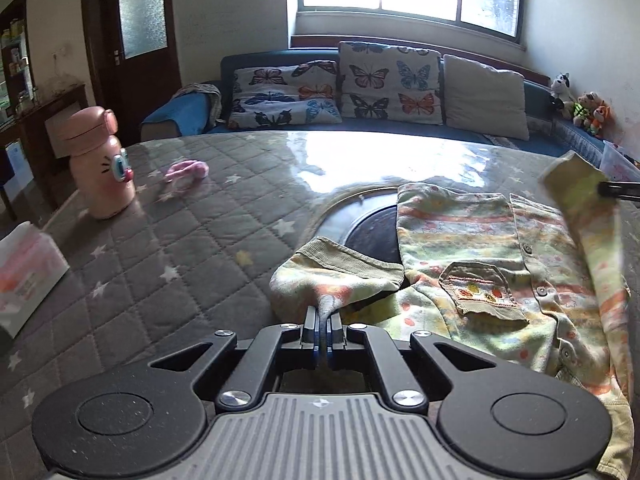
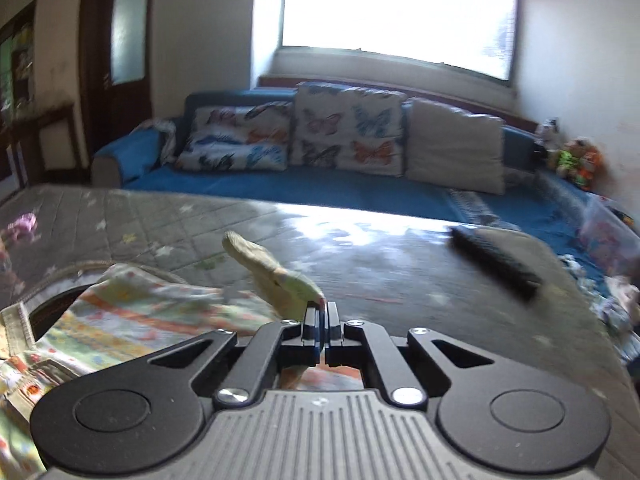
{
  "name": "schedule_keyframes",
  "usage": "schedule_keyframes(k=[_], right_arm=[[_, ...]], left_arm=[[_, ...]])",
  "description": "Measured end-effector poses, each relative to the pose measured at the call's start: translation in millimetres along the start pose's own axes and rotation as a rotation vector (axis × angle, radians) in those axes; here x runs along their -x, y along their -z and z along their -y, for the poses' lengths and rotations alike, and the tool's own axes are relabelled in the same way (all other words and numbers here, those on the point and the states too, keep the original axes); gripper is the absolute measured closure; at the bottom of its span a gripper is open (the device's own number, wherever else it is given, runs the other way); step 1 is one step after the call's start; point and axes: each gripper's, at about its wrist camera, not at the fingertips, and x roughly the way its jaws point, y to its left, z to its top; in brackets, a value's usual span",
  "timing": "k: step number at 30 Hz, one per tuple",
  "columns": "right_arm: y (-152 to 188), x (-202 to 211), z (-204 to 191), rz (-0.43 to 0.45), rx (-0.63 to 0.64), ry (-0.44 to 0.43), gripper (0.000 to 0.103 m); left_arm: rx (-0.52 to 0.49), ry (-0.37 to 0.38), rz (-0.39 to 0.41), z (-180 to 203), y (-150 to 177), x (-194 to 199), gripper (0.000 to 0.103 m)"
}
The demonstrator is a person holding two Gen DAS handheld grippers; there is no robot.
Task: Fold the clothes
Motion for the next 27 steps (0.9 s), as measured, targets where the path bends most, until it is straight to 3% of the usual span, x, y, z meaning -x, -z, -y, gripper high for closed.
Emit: schedule_keyframes(k=[9,14,19,21,23,27], right_arm=[[60.4,102.6,72.2,0.023,-0.172,0.166,0.102],[112.2,138.7,96.9,-0.032,-0.288,0.248,0.102],[156.4,141.8,114.8,-0.135,-0.368,0.292,0.097],[163.8,145.3,117.0,-0.141,-0.374,0.318,0.094],[165.3,151.6,119.1,-0.133,-0.373,0.357,0.084],[153.8,163.2,125.7,-0.068,-0.362,0.401,0.082]], left_arm=[[0.000,-0.002,-0.012,-13.9,32.5,29.9,0.099],[0.004,0.010,-0.038,-17.1,46.6,36.1,0.099],[0.002,0.010,-0.078,-18.5,55.6,29.2,0.099],[0.000,0.011,-0.084,-20.6,57.3,29.0,0.098],[-0.003,0.011,-0.084,-23.6,57.7,29.8,0.096],[-0.008,0.005,-0.080,-28.5,55.8,32.4,0.091]])
